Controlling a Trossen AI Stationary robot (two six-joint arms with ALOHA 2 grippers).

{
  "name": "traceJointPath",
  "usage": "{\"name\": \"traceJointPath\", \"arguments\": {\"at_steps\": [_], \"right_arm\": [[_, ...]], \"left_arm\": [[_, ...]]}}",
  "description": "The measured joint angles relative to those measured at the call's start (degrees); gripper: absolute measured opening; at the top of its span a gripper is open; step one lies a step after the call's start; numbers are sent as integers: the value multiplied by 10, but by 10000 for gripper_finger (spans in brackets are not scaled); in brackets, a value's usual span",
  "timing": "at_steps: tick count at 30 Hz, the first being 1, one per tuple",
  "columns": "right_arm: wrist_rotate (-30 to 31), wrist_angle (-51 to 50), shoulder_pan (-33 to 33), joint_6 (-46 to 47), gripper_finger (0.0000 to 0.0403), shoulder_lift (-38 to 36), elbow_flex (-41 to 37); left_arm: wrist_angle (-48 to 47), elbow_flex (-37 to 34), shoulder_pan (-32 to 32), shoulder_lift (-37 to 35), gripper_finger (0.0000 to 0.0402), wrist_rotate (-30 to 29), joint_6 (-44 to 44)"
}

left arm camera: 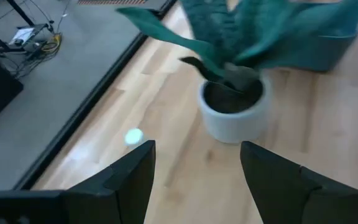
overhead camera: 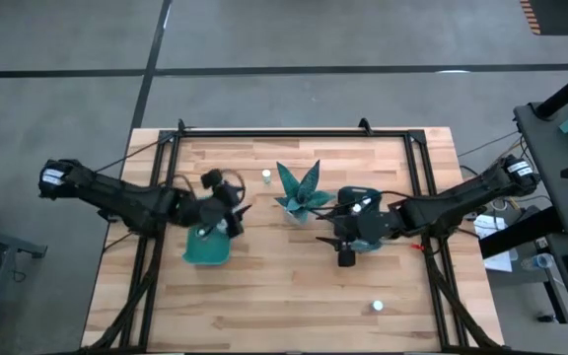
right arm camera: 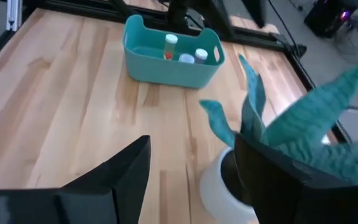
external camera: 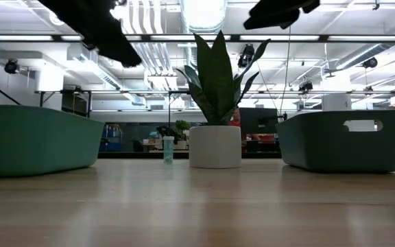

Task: Pick and place medicine bottles into bin by pill shape (circle, oval)
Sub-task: Put the blue tablet bottle into the blue bin

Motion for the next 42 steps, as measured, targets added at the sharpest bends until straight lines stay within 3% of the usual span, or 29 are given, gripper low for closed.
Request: {"name": "traceJointPath", "arguments": {"at_steps": [10, 17, 27, 36, 42], "right_arm": [[-1, -52, 19, 21, 219, -62, -4], [-2, -54, 26, 20, 219, -71, -7], [-2, -54, 26, 20, 219, -65, -15], [-1, -51, 26, 24, 219, -65, -22], [-1, -48, 26, 25, 219, -65, -27]], "left_arm": [[139, -12, 196, 65, 219, 173, 171], [216, -13, 286, 157, 219, 272, 199], [293, -12, 326, 274, 219, 275, 201], [302, -13, 331, 296, 218, 253, 198], [302, -13, 331, 296, 176, 259, 201]]}}
